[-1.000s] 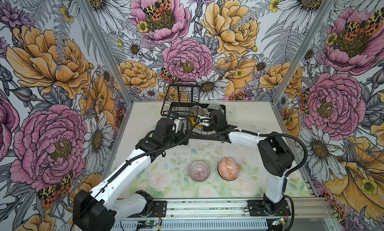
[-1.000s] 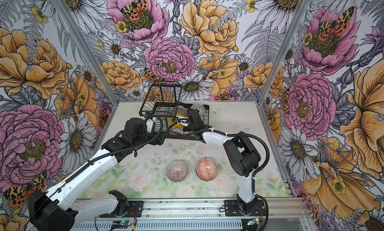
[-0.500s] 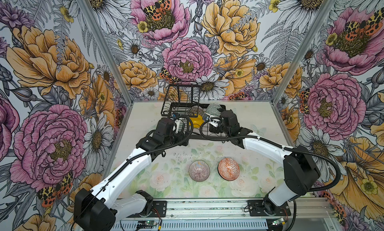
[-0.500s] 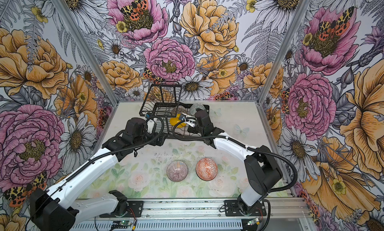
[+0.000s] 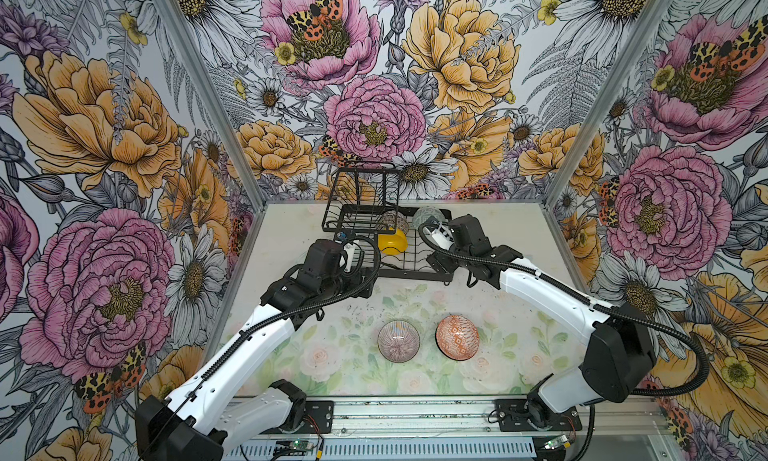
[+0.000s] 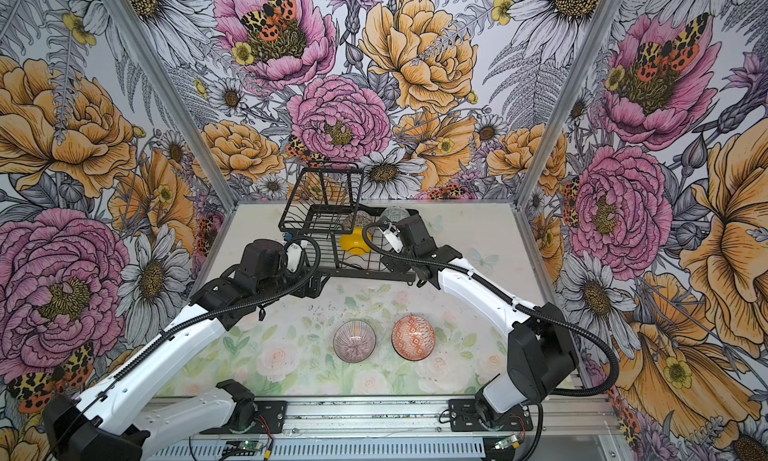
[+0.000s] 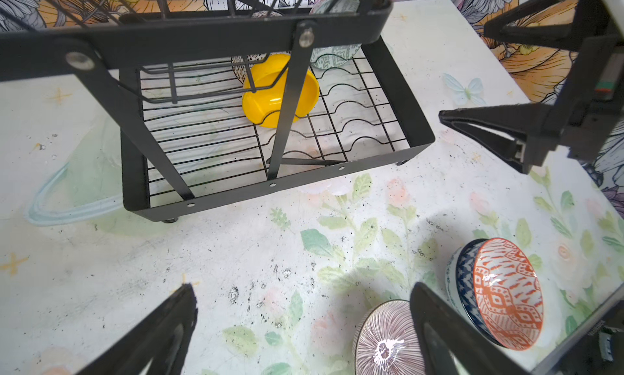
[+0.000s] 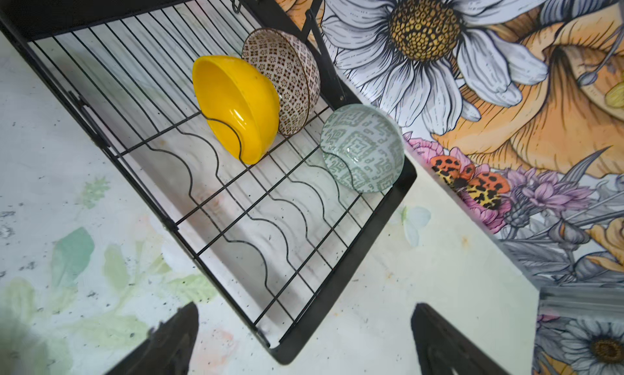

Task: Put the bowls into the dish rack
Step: 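Withdraw the right gripper from the rack while the left gripper moves toward the pink-striped bowl, then lower the left gripper onto the pink-striped bowl rim and close it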

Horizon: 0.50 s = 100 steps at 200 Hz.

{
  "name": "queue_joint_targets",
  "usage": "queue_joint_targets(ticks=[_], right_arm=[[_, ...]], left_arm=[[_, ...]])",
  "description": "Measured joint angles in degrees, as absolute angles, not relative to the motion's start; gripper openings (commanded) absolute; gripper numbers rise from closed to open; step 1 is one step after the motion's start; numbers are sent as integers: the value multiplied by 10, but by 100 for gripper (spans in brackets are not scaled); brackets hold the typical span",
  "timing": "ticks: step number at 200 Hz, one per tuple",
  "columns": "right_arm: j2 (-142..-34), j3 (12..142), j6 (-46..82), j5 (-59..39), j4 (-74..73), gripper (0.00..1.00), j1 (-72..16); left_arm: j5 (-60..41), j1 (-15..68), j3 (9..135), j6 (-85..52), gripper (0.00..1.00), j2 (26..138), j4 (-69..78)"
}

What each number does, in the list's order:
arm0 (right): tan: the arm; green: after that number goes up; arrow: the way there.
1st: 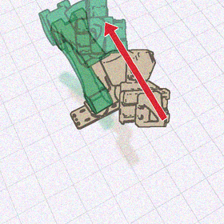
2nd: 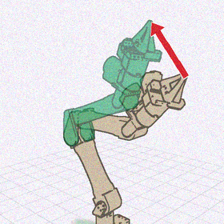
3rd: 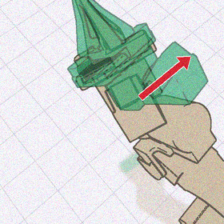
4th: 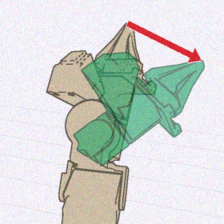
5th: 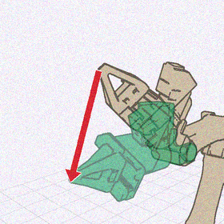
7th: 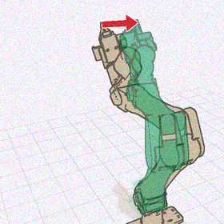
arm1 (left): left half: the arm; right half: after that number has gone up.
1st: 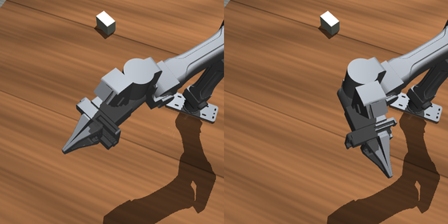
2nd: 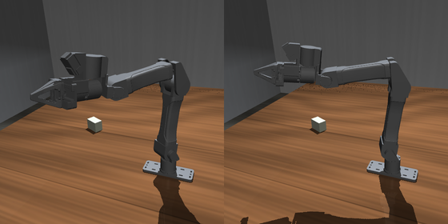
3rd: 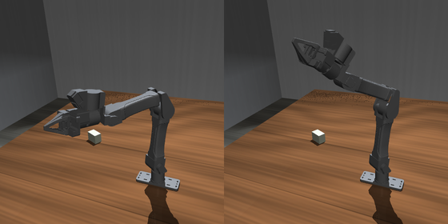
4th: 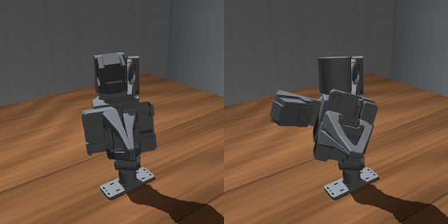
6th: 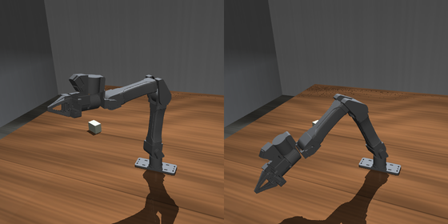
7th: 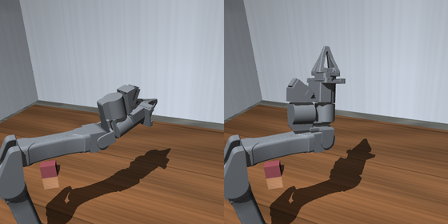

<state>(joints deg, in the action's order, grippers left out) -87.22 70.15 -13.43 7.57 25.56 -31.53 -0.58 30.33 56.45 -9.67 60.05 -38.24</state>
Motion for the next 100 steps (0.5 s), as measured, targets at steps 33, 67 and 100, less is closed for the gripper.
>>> queue_joint_targets(ticks=[33, 67, 100], right_arm=[[-873, 721, -85, 42, 317, 99, -303], [-884, 734, -58, 22, 350, 100, -299], [-900, 736, -44, 11, 366, 99, -297]], left_arm=[[-12, 321, 528, -118, 99, 588, -390], [-20, 349, 482, -149, 99, 593, -397], [-41, 377, 444, -183, 94, 610, -382]])
